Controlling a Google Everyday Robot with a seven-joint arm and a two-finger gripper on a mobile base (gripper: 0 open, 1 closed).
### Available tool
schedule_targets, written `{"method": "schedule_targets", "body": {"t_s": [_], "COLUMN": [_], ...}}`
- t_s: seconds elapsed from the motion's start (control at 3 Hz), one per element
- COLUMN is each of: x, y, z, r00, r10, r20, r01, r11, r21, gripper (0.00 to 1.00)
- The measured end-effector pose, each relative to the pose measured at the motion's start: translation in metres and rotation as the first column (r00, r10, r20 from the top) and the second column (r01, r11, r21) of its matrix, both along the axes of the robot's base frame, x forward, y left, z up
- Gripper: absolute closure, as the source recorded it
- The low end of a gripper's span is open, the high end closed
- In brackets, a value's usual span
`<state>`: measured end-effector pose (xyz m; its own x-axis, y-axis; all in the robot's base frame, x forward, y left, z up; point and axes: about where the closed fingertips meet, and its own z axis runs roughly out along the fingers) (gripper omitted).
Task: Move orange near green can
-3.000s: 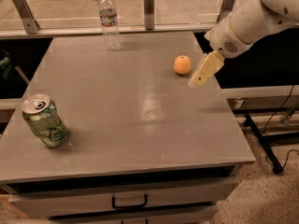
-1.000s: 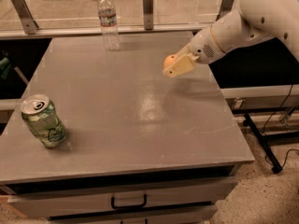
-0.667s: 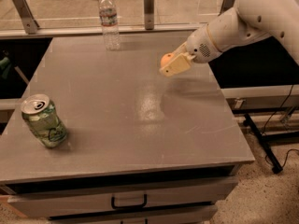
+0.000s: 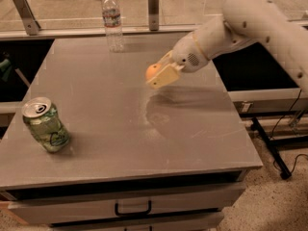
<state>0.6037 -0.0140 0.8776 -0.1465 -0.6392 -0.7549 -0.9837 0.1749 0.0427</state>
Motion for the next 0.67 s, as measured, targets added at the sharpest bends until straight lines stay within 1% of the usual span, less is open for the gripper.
{"method": "schedule_targets", "body": {"t_s": [0.33, 0.67], "x": [-0.036, -0.066], "y": [0.058, 0.109], "z": [-0.014, -0.009], "r00": [0.9844, 0.9466], "r10": [0.176, 0.320], "r20": [0.003, 0.042], "r01": [-0.176, -0.322], "r11": [0.984, 0.945], "r21": [0.025, 0.058], "gripper": [1.00, 1.00]}}
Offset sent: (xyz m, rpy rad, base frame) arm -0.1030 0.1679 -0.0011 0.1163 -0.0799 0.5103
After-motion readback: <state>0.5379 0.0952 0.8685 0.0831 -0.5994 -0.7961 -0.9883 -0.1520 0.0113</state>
